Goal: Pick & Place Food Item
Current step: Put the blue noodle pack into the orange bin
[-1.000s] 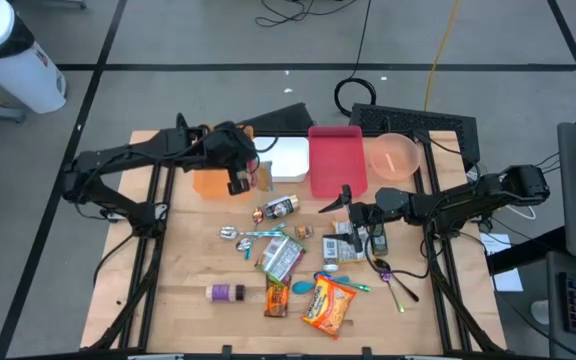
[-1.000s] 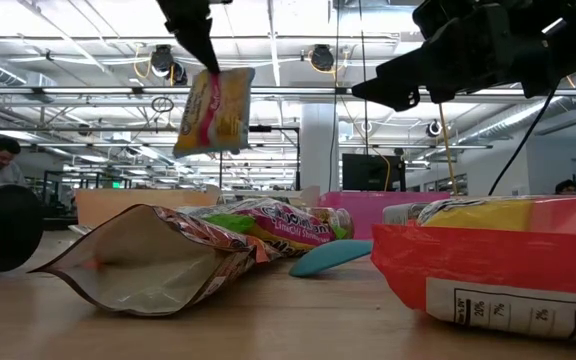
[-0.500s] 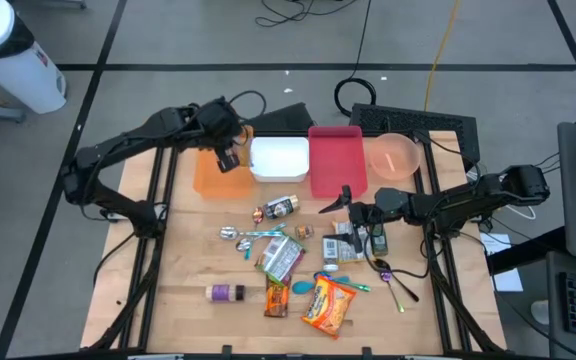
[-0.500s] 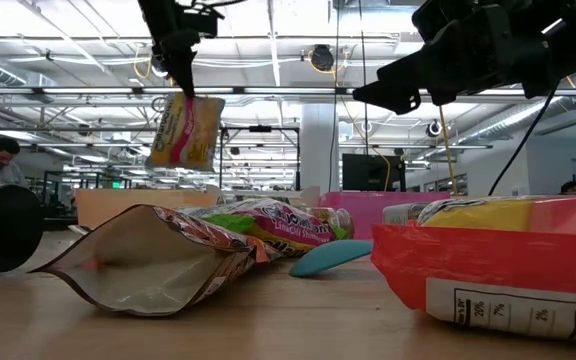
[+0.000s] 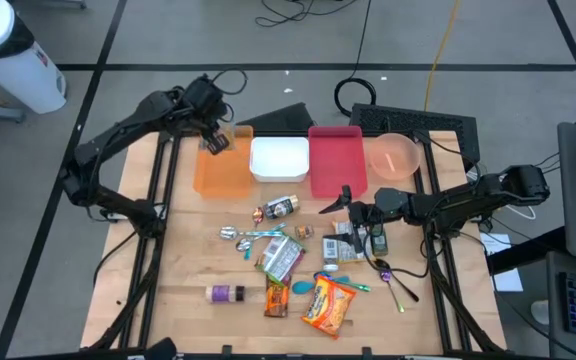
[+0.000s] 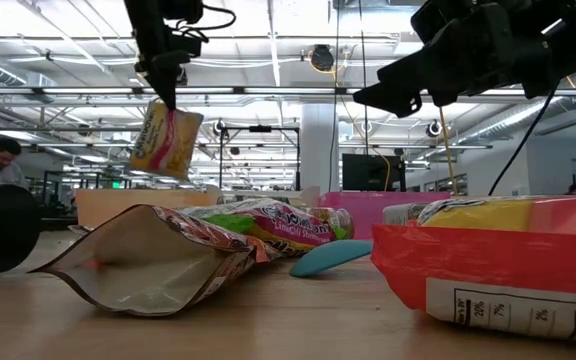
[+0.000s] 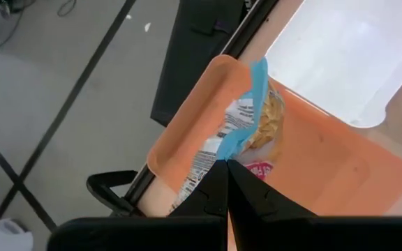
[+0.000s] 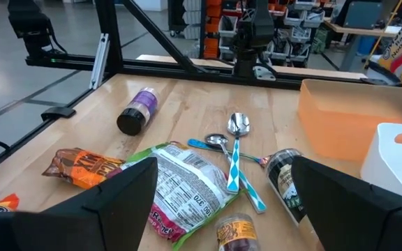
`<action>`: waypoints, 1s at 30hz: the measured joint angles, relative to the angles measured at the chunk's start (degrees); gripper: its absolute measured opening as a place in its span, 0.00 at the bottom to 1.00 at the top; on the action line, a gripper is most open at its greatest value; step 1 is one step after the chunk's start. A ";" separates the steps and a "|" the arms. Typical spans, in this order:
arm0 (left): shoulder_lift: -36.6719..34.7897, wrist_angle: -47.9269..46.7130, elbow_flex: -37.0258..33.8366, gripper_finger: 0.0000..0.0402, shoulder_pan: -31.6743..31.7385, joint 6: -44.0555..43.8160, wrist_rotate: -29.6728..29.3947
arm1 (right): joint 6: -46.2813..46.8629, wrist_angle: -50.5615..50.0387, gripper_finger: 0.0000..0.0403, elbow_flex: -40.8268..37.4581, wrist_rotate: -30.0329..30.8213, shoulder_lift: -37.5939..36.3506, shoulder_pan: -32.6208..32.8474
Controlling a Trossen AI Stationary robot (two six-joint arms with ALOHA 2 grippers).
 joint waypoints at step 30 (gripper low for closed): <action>-0.04 3.28 -9.84 0.00 3.20 -0.81 14.33 | 0.72 -1.17 0.79 -0.48 4.07 0.00 0.20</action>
